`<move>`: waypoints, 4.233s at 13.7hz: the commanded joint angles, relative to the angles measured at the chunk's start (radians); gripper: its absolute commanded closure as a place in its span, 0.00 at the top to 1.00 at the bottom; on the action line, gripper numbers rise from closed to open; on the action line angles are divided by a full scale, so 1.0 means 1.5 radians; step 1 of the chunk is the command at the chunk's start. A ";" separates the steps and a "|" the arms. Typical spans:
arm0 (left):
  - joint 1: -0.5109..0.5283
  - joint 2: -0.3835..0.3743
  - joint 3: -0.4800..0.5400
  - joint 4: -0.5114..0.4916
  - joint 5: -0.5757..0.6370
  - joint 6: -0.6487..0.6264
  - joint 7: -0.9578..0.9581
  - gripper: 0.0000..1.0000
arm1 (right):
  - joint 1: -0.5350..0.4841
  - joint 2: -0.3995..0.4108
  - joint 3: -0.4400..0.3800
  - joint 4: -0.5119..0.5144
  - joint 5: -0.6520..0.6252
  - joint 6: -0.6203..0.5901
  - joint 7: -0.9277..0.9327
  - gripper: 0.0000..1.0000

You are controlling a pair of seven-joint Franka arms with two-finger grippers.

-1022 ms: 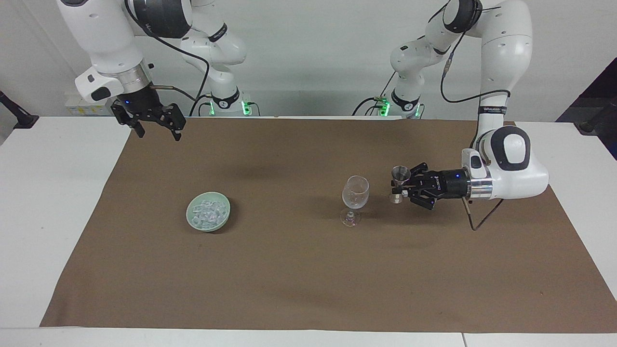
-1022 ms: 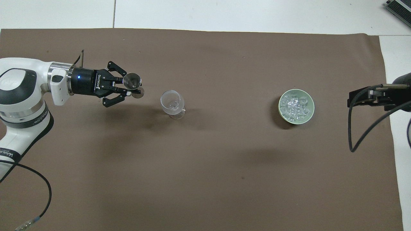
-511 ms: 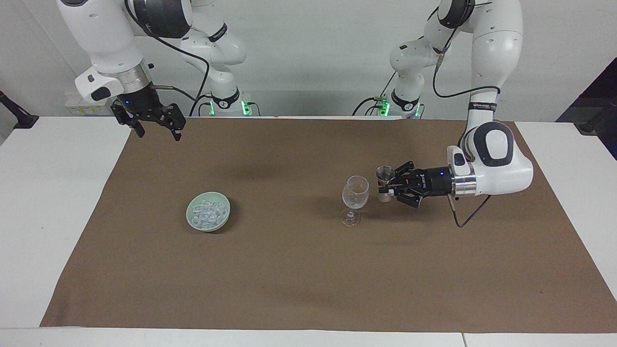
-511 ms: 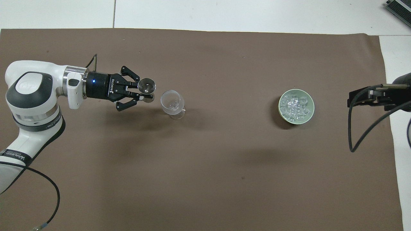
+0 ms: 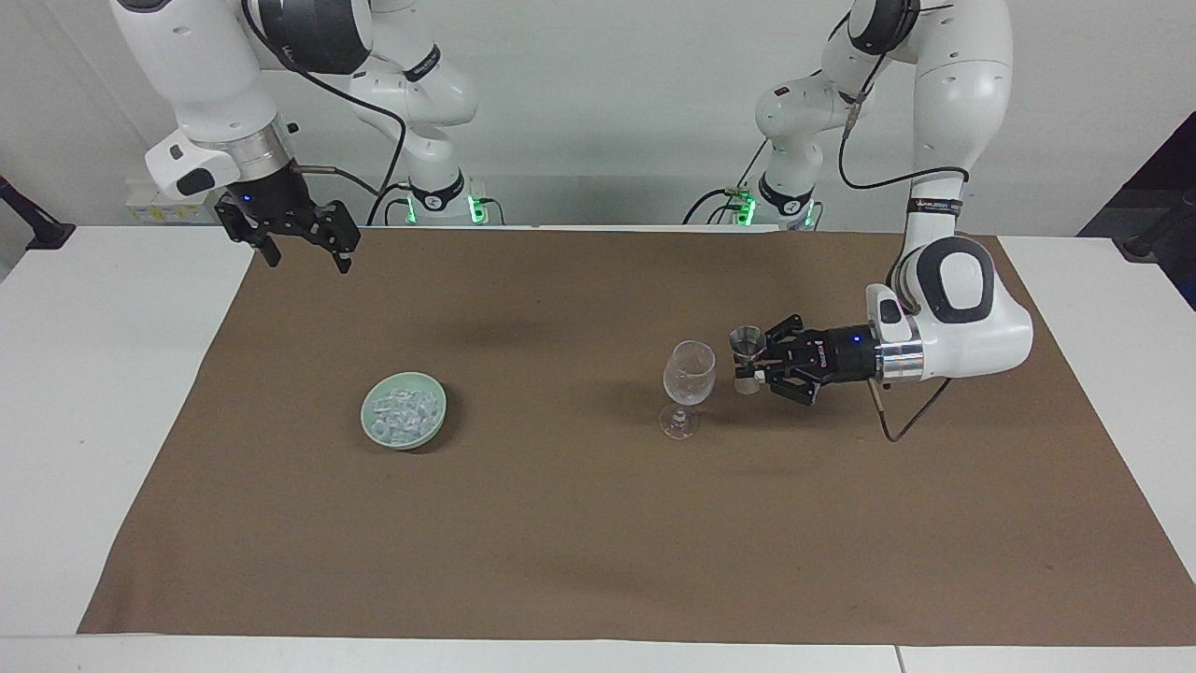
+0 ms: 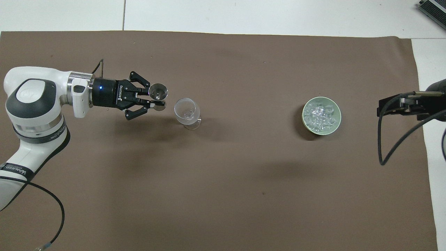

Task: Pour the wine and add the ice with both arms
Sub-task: 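Position the silver cup just above the clear glass with the left gripper, then tilt the silver cup over the clear glass with the left gripper to pour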

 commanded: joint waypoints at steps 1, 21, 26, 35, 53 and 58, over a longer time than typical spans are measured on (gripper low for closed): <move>-0.012 -0.035 0.011 -0.030 -0.001 0.029 -0.015 0.00 | -0.013 0.003 0.008 0.005 0.003 0.002 -0.009 1.00; -0.026 -0.088 0.013 -0.057 0.083 0.096 -0.081 0.00 | -0.013 0.003 0.008 0.005 0.003 0.002 -0.009 1.00; -0.049 -0.100 0.015 -0.059 0.093 0.122 -0.103 0.00 | -0.012 -0.001 0.009 -0.001 0.003 0.003 -0.010 1.00; -0.073 -0.129 0.015 -0.058 0.185 0.134 -0.192 0.00 | -0.007 -0.011 0.009 -0.025 0.003 0.025 -0.009 1.00; -0.099 -0.135 0.016 -0.049 0.293 0.166 -0.265 0.00 | -0.003 -0.016 0.012 -0.033 0.003 0.030 -0.017 1.00; -0.117 -0.138 0.017 -0.045 0.316 0.185 -0.291 0.00 | -0.003 -0.017 0.013 -0.034 0.003 0.032 -0.016 1.00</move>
